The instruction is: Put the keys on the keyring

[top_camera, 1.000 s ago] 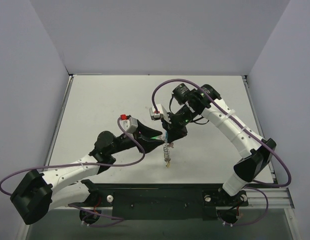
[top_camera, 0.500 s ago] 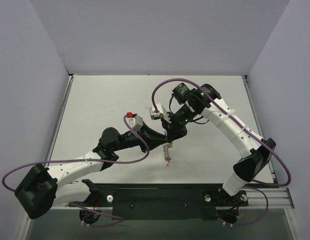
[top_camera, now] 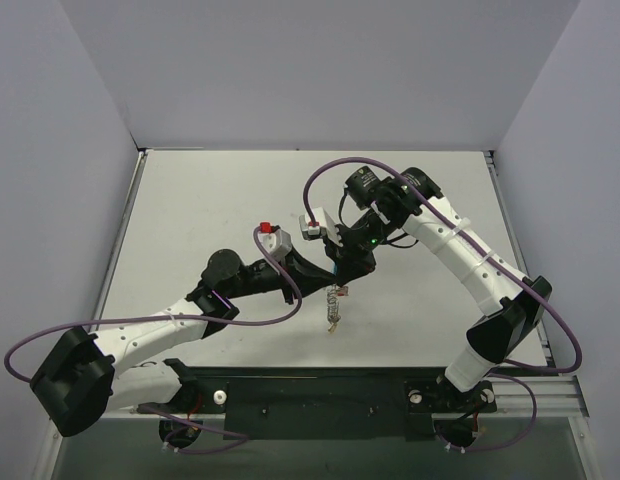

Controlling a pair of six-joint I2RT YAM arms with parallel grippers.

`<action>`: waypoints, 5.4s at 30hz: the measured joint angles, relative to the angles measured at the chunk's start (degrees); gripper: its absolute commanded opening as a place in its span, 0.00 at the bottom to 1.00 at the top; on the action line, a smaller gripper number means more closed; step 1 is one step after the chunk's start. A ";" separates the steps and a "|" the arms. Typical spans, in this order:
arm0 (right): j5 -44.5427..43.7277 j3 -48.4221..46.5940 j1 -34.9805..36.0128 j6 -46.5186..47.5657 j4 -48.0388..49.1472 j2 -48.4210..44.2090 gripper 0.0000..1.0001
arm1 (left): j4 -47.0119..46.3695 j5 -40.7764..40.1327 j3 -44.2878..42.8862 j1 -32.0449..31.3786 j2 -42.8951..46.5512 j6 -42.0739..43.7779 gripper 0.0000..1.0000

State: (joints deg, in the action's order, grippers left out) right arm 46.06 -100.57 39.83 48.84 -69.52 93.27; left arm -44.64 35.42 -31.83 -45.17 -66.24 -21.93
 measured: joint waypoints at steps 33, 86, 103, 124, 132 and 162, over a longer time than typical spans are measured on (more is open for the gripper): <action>-0.20 0.00 0.00 -0.22 0.00 0.00 0.00 | 4.15 -0.02 -0.46 0.00 0.11 1.60 0.09; 13.22 1.44 -4.50 -8.26 6.95 -0.46 0.26 | -26.60 -11.72 13.11 -0.26 -1.38 -11.04 0.00; 12.72 1.84 -3.48 -5.42 7.21 0.35 0.11 | -26.77 -11.87 13.03 -0.44 -0.48 -11.02 0.00; 6.05 2.12 -1.07 -2.14 4.74 0.15 0.00 | -23.67 -12.79 12.66 0.52 9.51 -8.57 0.41; 3.13 2.12 -0.35 -1.86 2.56 0.15 0.00 | -13.22 -10.01 8.17 0.52 12.59 -3.08 0.41; 2.16 1.99 0.00 -1.88 1.55 0.24 0.00 | 8.70 -0.57 -1.49 0.37 3.52 6.19 0.29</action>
State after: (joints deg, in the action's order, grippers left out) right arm 48.23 -98.59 39.83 46.96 -67.96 93.51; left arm -35.94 34.85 -33.32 -44.80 -62.72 -15.75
